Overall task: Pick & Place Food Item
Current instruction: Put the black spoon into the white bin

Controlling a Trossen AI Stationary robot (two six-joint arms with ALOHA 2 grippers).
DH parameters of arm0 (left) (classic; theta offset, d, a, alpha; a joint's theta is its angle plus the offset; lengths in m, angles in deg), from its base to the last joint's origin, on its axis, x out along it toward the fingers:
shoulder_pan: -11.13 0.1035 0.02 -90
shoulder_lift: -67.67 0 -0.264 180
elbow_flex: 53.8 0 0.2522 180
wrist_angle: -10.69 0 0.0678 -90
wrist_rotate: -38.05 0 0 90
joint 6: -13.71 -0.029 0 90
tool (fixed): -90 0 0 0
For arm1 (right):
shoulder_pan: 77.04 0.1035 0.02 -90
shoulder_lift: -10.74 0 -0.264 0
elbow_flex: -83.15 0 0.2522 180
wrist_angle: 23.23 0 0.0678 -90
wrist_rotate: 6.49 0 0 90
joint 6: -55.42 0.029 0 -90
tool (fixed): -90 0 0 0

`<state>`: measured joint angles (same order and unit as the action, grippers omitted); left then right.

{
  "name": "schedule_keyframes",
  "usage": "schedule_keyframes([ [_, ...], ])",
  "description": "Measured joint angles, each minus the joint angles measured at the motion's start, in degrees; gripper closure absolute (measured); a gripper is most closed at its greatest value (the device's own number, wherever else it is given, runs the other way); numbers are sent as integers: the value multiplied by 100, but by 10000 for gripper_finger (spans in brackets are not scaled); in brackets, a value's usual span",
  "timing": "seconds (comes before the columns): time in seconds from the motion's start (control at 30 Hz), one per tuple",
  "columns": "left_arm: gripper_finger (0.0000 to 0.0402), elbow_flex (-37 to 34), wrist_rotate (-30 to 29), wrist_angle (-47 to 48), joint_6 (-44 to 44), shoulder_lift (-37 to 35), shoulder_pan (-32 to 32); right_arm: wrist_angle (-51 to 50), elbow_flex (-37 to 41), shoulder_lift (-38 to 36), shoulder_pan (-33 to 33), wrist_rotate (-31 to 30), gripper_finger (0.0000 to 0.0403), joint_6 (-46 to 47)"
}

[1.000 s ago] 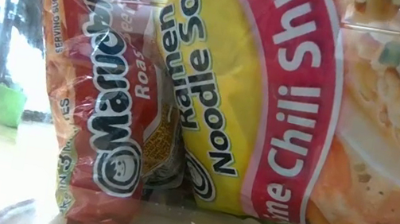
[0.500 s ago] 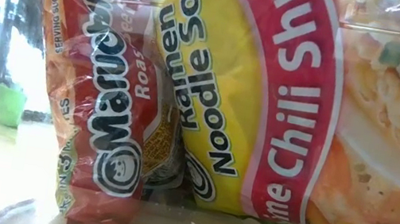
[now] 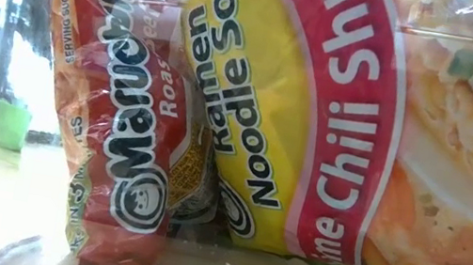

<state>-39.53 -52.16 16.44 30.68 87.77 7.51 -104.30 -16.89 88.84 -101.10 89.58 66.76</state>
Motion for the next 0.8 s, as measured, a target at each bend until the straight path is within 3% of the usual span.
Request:
schedule_keyframes([
  [0.17,402,0,0,0,0,0,0,-528,0,-318,707,-62,61,1035],
  [0.37,402,0,0,0,0,0,-2,-1321,0,-400,1909,-763,61,2260],
  [0.6,402,0,0,0,0,0,0,-1915,12,-382,3276,-1147,61,3918],
  [0.8,402,0,0,0,0,0,0,-2164,584,-444,4381,-1123,61,5781],
])
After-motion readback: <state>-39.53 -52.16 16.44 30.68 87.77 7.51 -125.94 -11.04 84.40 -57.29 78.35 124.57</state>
